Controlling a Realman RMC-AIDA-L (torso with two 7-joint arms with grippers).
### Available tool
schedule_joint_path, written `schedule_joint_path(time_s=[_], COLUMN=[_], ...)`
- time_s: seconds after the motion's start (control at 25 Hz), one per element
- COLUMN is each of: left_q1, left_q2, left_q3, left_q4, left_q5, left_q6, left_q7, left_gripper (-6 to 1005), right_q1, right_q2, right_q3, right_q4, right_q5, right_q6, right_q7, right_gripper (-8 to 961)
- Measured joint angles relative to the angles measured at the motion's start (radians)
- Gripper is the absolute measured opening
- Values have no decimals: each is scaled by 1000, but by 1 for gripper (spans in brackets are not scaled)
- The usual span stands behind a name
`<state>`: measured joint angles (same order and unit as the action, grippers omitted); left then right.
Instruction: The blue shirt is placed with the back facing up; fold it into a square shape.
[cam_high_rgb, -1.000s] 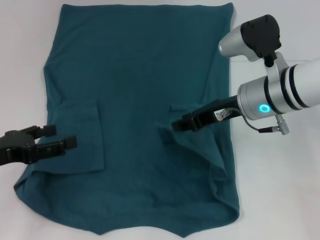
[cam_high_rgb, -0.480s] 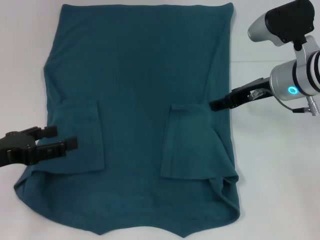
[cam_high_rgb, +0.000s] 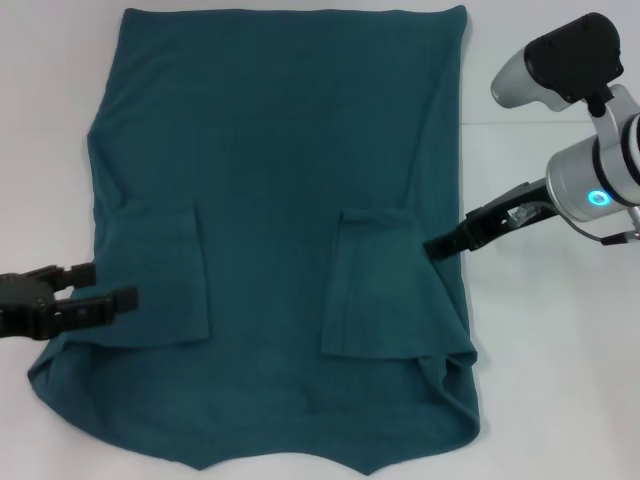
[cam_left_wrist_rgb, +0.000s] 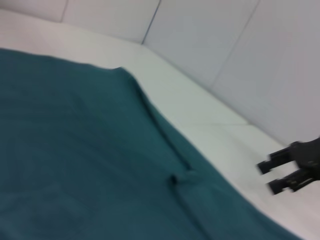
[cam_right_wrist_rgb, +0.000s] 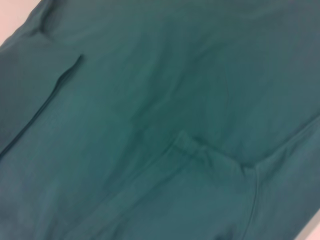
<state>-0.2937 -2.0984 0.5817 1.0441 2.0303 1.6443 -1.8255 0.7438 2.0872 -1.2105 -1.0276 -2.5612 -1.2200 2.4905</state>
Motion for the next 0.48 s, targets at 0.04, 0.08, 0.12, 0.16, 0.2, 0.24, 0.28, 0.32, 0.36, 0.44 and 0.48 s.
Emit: schedule_joint_path(time_s=[0.04, 0.08, 0.12, 0.16, 0.2, 0.24, 0.28, 0.32, 0.36, 0.44, 0.48], left_q1=[11, 18, 29, 41, 52, 68, 78, 88, 98, 109, 110], left_q2=[-3, -6, -11, -16, -21, -29, -34, -42, -51, -66, -70], left_q3=[0, 0, 0, 0, -1, -1, -2, -2, -2, 4, 9], left_q4=[30, 52, 80, 119, 153, 198, 224, 255, 277, 313, 318], left_q5=[14, 23, 36, 53, 69, 93, 108, 126, 146, 211, 243], left_q6=[1, 0, -3, -7, -12, -20, -25, -30, -33, -49, -61], left_q7=[-17, -31, -52, -82, -113, -162, -188, -216, -234, -253, -260], left_gripper=[941, 941, 941, 941, 941, 941, 941, 941, 940, 940, 940], right_q1=[-6, -12, -19, -25, -31, -38, -45, -50, -53, -55, -55], right_q2=[0, 0, -1, 0, 0, 1, 1, 2, 2, 2, 2], right_q3=[0, 1, 2, 3, 3, 4, 5, 5, 6, 6, 6], right_q4=[-18, -36, -58, -80, -98, -116, -131, -145, -152, -161, -162], right_q5=[-2, -3, -3, -3, -3, -3, -3, -3, -3, -3, -3], right_q6=[-21, -42, -63, -84, -98, -113, -124, -135, -140, -148, -149], right_q7=[-1, -3, -5, -7, -7, -7, -7, -6, -6, -5, -4], right_gripper=[839, 839, 839, 839, 839, 839, 839, 839, 839, 839, 839])
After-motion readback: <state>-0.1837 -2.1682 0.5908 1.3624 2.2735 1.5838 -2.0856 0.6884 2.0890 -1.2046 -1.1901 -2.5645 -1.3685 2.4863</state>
